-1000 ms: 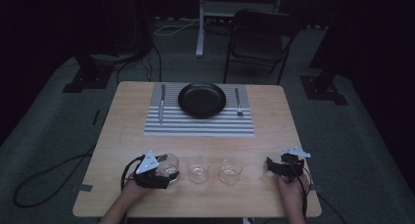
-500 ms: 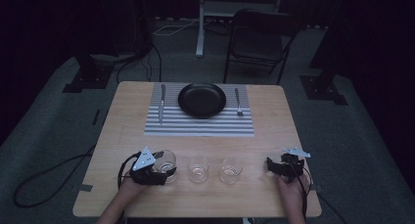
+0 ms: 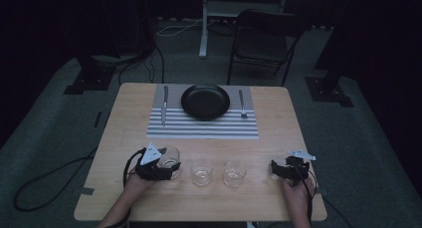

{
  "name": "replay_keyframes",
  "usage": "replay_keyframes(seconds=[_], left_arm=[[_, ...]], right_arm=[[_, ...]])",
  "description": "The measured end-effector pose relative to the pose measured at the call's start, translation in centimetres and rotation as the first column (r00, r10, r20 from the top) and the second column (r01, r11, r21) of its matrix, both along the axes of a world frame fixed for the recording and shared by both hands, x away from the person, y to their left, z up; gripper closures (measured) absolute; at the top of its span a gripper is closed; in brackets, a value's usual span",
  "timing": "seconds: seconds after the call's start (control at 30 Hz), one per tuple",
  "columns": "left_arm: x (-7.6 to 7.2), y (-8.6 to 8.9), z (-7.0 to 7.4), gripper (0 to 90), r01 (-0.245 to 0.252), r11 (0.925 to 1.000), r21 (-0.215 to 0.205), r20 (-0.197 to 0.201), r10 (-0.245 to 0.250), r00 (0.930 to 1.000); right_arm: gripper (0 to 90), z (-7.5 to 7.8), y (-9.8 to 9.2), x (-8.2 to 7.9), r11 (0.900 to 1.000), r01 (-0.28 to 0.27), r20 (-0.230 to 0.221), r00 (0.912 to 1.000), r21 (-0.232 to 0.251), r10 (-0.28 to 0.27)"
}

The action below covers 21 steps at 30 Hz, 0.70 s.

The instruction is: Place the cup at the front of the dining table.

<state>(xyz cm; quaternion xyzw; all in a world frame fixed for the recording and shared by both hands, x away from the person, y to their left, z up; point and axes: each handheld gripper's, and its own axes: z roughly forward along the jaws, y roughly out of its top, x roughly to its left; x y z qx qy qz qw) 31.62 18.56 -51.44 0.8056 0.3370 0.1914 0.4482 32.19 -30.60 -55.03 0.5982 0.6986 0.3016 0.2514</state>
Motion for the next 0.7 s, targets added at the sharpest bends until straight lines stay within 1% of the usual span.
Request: replay_keyframes(seconds=[0.07,0.23,0.33,0.43,0.47,0.53,0.7], left_arm=[[0.3,-0.2,0.0,20.0,-0.003,1.0000,-0.003,-0.007,0.003,1.0000],[1.3,-0.6,0.3,20.0,-0.012,0.9999,0.006,-0.013,0.012,0.9998],[2.0,-0.6,0.7,20.0,-0.018,0.9998,-0.009,-0.016,0.018,0.9997],[2.6,-0.6,1.0,20.0,-0.024,0.9996,-0.013,-0.011,0.024,0.9997],[2.6,-0.6,1.0,20.0,-0.024,0.9996,-0.013,-0.011,0.024,0.9997],[3.3,-0.7,1.3,20.0,-0.036,0.9993,-0.013,-0.011,0.036,0.9993],[4.4,-0.9,1.8,20.0,-0.062,0.9980,0.002,0.000,0.062,0.9981]], right_arm=[[12.3,0.0,0.0,0.0,1.000,0.000,0.000,1.0000,0.000,0.000],[12.3,0.0,0.0,0.0,1.000,0.000,0.000,1.0000,0.000,0.000],[12.3,0.0,0.0,0.0,1.000,0.000,0.000,1.0000,0.000,0.000],[12.3,0.0,0.0,0.0,1.000,0.000,-0.001,1.0000,0.000,0.000],[12.3,0.0,0.0,0.0,1.000,0.000,-0.001,1.0000,0.000,0.000],[12.3,0.0,0.0,0.0,1.000,0.000,-0.001,1.0000,0.000,0.000],[12.4,0.0,0.0,0.0,1.000,0.000,0.000,1.0000,0.000,0.000]])
